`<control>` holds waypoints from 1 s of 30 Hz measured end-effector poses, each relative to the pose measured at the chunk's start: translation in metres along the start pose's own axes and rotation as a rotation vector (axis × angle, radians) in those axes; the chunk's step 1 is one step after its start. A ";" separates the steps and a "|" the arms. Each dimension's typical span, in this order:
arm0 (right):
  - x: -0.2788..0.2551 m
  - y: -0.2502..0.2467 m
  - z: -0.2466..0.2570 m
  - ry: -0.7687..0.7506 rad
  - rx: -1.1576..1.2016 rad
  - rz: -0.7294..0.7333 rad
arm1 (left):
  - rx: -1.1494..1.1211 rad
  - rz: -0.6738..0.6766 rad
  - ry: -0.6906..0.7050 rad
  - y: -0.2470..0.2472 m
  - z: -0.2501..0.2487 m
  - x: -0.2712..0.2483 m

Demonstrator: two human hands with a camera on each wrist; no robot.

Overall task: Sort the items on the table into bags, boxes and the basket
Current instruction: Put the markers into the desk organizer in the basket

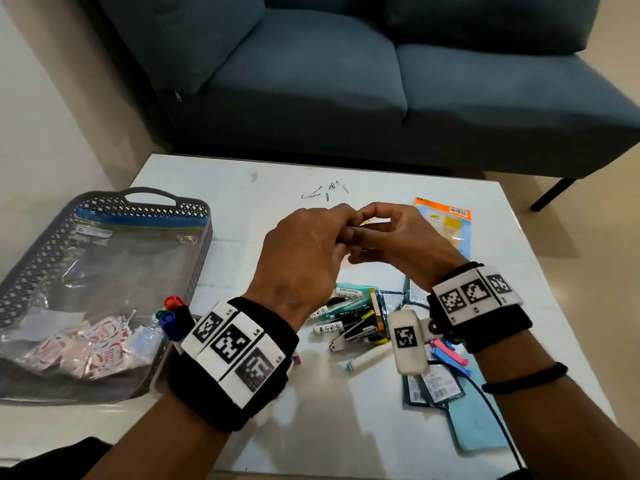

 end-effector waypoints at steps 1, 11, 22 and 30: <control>0.001 0.003 0.001 -0.002 0.060 0.044 | -0.045 -0.027 -0.008 -0.004 0.002 0.001; 0.049 -0.059 -0.065 0.095 -0.963 -0.485 | -0.253 -0.169 -0.115 -0.034 0.028 0.002; 0.051 -0.052 -0.083 0.204 -1.227 -0.346 | -0.554 -0.320 -0.214 -0.058 0.051 0.003; 0.029 -0.033 -0.021 0.086 -0.816 -0.232 | -0.666 -0.368 -0.272 -0.076 0.071 -0.005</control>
Point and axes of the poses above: each hand's wrist, its own x-axis towards the middle knuckle, its own y-axis out of the palm, z = x × y, the point moved 9 cm from there along x, towards the middle knuckle, and after that the axes turned 6 degrees about y, right-handed, at the moved point
